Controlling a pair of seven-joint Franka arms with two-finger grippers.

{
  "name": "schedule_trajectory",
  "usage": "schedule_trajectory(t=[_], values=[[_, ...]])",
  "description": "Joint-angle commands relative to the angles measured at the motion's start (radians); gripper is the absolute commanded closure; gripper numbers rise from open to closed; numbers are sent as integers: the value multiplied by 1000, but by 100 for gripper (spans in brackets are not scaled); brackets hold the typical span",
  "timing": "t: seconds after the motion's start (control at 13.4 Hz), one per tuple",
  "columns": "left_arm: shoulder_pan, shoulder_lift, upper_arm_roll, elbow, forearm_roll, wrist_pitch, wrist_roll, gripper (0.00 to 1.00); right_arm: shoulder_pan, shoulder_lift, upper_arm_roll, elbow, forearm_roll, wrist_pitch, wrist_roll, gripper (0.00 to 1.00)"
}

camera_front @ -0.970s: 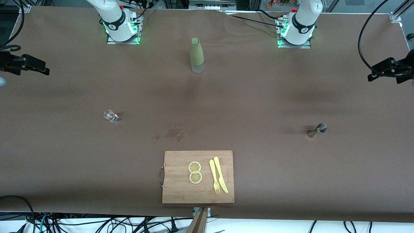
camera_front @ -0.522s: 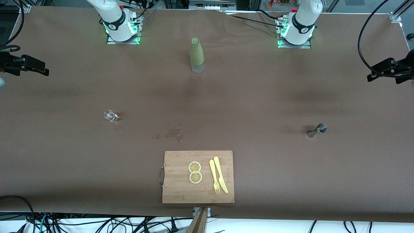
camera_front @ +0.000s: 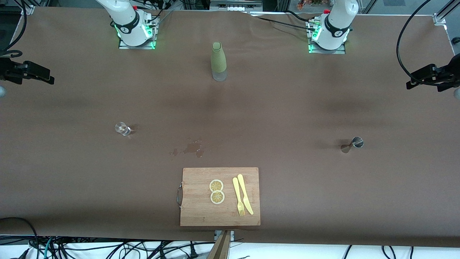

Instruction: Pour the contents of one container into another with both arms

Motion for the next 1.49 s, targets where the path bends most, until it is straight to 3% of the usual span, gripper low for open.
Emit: schedule_trajectory(t=[0.0,1.42], values=[[7,12,-1,19,24,-24,28,0,-12,-13,1,-14,7,11,-16,0],[9,20,-9,28,37,-37,-36,0,-76,-11,-6,-15,13,17,-111,0]])
